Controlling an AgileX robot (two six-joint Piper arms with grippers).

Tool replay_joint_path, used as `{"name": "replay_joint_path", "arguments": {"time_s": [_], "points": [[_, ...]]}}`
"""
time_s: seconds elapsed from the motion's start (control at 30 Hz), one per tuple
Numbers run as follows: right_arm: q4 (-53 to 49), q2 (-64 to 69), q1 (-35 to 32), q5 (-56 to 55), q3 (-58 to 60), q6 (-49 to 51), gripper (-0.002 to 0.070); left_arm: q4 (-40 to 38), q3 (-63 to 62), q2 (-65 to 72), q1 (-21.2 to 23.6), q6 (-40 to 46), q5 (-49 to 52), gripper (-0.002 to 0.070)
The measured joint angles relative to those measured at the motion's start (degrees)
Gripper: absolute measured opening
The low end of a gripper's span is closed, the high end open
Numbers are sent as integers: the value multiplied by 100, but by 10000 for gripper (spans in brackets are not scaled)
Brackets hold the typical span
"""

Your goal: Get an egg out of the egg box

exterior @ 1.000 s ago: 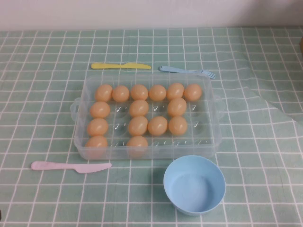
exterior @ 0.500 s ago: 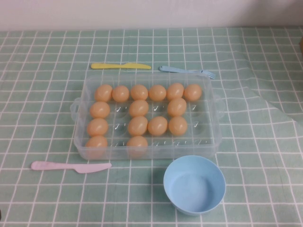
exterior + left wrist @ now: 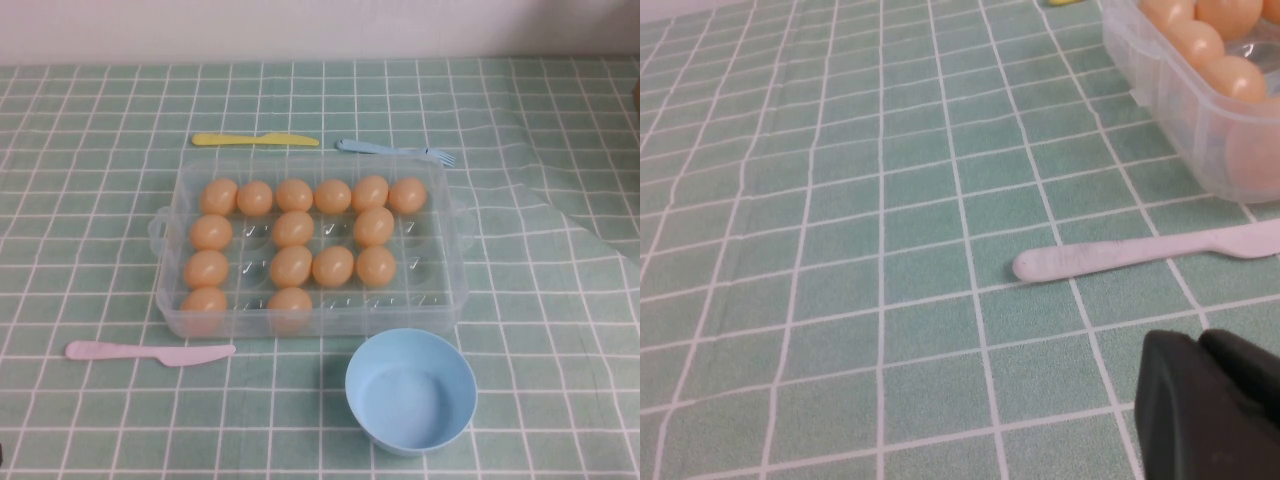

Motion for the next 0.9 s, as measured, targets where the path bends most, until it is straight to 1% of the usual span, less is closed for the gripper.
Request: {"name": "replay_joint_path", "arguments": {"time_s": [0.33, 0.43, 0.53, 0.63, 0.73, 0.8, 0.9], "points": [[0, 0, 0, 0, 0, 0, -17, 0, 0, 0, 0, 0, -8, -3], [0, 0, 0, 0, 0, 0, -17, -138, 0, 0, 0, -95, -108, -3], [0, 0, 0, 0, 0, 0, -17, -751, 0, 0, 0, -425, -439, -3], [0, 0, 0, 0, 0, 0, -17, -1727, 0, 0, 0, -796, -822, -3], [0, 0, 0, 0, 0, 0, -17, -2571, 0, 0, 0, -982, -1117, -3], [0, 0, 0, 0, 0, 0, -17, -2897, 0, 0, 0, -1008, -1219, -3], [0, 0, 0, 0, 0, 0, -17, -3037, 0, 0, 0, -1011, -1341, -3]]}}
